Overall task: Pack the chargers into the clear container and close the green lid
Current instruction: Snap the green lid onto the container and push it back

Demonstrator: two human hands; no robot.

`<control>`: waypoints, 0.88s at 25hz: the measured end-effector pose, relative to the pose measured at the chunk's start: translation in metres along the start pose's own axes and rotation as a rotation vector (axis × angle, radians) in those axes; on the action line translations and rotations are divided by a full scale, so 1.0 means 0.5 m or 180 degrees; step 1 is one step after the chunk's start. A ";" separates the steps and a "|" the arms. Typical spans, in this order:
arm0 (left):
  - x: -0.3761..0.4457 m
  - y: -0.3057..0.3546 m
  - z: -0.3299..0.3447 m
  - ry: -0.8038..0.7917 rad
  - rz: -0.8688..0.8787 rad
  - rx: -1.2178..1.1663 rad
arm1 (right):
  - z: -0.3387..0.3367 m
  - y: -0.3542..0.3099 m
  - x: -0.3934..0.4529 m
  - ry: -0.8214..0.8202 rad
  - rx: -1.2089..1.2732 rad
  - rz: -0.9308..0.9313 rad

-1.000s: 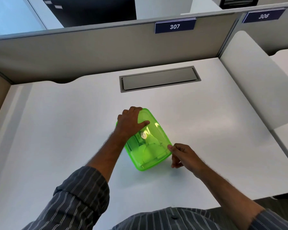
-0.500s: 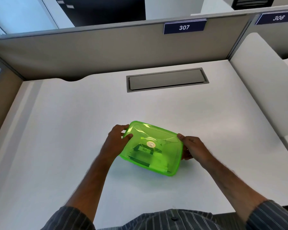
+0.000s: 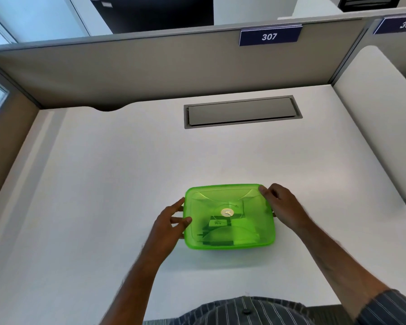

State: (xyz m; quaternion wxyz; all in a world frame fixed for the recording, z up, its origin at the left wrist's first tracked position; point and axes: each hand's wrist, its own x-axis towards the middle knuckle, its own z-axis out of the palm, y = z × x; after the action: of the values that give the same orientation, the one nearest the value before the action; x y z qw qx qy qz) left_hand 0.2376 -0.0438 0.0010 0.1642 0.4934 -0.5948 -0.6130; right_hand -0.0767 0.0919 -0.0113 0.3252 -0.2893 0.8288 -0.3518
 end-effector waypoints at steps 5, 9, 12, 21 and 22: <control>-0.001 -0.007 0.021 0.0128 -0.0165 0.0211 | 0.046 0.015 -0.092 -0.0133 0.0536 0.0052; -0.006 -0.022 0.071 0.0152 -0.0040 0.0111 | 0.067 0.001 -0.093 0.0061 0.0516 0.0164; 0.013 -0.030 0.093 0.0386 0.0074 0.0135 | 0.066 0.000 -0.063 0.0143 0.0259 0.0059; 0.163 0.027 0.094 0.0566 0.0325 0.0459 | 0.057 -0.053 0.083 0.0234 0.0161 0.0056; 0.183 0.033 0.094 0.0580 0.0331 0.0482 | 0.055 -0.060 0.104 0.0246 0.0160 0.0049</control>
State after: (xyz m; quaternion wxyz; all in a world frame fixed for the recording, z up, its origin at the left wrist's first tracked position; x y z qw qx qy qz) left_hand 0.1518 -0.0933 -0.0308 0.2114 0.5266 -0.6468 -0.5096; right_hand -0.0808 0.0265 -0.0203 0.3027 -0.2608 0.8338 -0.3809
